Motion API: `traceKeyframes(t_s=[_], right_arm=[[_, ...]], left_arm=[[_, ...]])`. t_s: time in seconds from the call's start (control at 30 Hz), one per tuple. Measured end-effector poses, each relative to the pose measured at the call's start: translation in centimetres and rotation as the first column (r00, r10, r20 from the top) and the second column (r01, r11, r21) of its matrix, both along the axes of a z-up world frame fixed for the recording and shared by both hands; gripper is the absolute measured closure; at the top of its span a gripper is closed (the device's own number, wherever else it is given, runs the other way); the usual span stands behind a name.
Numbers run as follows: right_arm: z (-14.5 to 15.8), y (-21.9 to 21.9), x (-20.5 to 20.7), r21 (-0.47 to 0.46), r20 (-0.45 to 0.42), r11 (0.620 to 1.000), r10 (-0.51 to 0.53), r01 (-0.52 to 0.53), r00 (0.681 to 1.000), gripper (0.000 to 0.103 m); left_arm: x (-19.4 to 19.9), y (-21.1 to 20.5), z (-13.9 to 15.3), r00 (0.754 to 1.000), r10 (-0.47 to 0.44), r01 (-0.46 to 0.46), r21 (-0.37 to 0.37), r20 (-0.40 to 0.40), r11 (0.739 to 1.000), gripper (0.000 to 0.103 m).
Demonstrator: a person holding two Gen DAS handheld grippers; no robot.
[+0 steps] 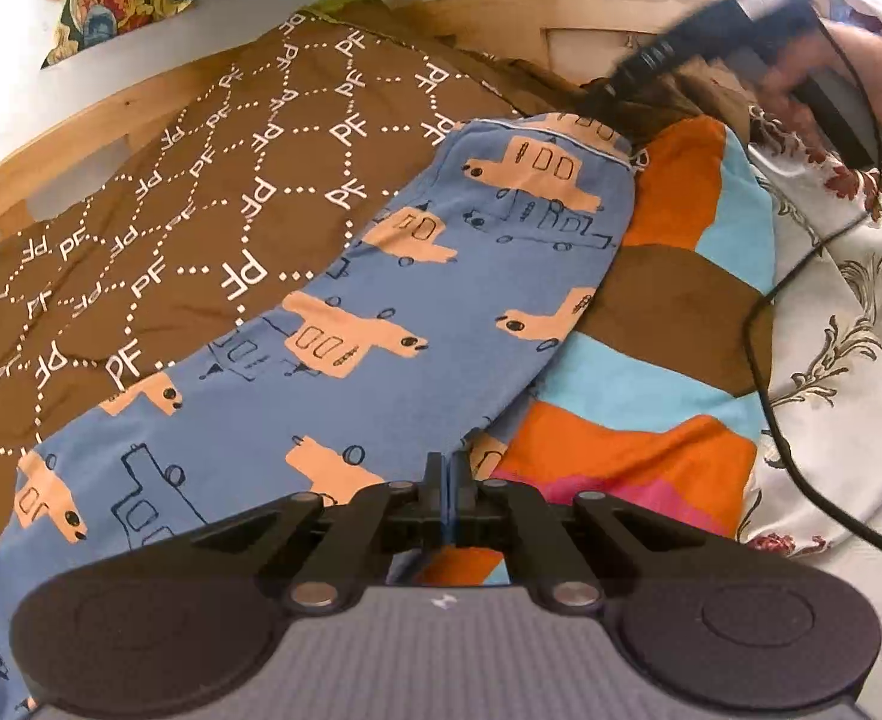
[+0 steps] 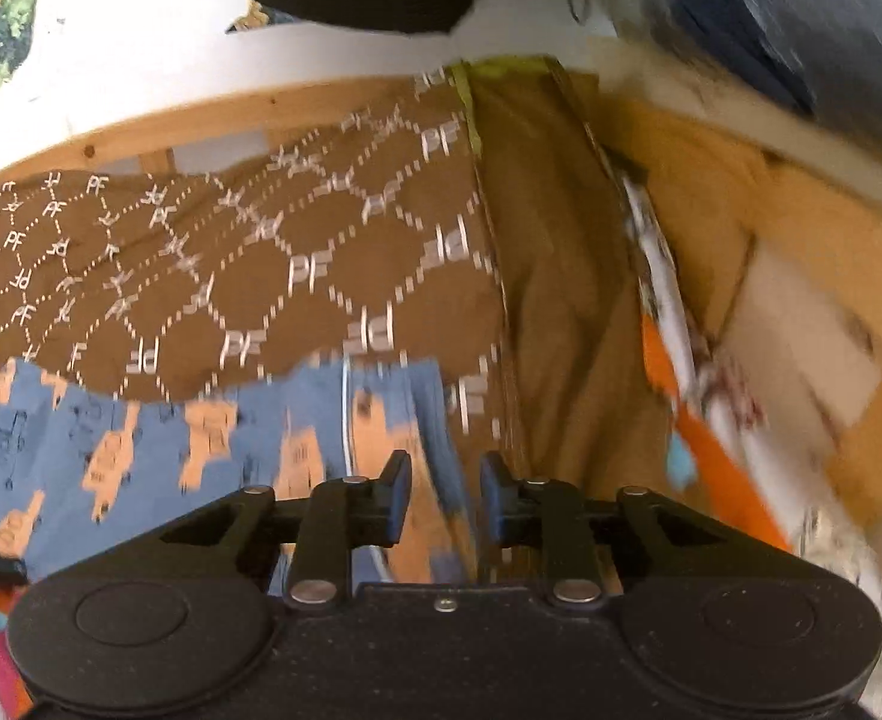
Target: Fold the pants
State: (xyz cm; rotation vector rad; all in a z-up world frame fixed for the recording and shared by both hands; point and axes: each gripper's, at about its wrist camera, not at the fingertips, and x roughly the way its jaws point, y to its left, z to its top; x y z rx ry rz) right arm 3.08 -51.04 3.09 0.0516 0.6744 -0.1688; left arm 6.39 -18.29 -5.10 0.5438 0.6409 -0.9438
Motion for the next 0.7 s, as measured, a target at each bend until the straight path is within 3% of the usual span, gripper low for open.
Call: traceKeyframes(t_s=[0.1, 0.2, 0.27, 0.53, 0.57, 0.67, 0.7], right_arm=[[0.2, -0.2, 2.9, -0.001, -0.024, 0.998, 0.057, -0.057, 0.998, 0.069], [-0.8, -0.5, 5.7, 0.048, -0.069, 0.995, 0.085, -0.082, 0.994, 0.074], [-1.1, -0.3, 6.4, 0.073, -0.085, 0.992, 0.110, -0.104, 0.990, 0.103], [0.5, 0.7, 4.3, -0.056, 0.027, 0.994, 0.090, -0.089, 0.996, 0.103], [0.4, 0.5, 4.4, -0.051, 0.023, 0.995, 0.087, -0.086, 0.996, 0.100], [-0.3, -0.7, 5.3, 0.069, -0.007, 0.994, 0.082, -0.081, 0.997, 0.073], [-0.7, -1.1, 5.5, 0.119, -0.014, 0.990, 0.082, -0.080, 0.997, 0.072]], left_arm=[[0.1, 0.0, 0.0, 1.000, 0.003, -0.003, -0.002, 0.001, 1.000, 0.102], [0.1, 0.1, 0.0, 1.000, 0.007, -0.007, -0.005, -0.004, 1.000, 0.102], [0.0, 0.1, 0.0, 1.000, 0.005, -0.005, -0.002, -0.002, 1.000, 0.102], [0.3, 0.2, 0.0, 0.999, 0.018, -0.018, -0.015, -0.027, 1.000, 0.102], [0.3, 0.2, 0.0, 0.999, 0.017, -0.018, -0.016, -0.028, 1.000, 0.102], [0.2, 0.2, 0.0, 1.000, 0.016, -0.017, -0.014, -0.027, 1.000, 0.102], [0.2, 0.2, 0.0, 1.000, 0.016, -0.016, -0.014, -0.026, 1.000, 0.102]])
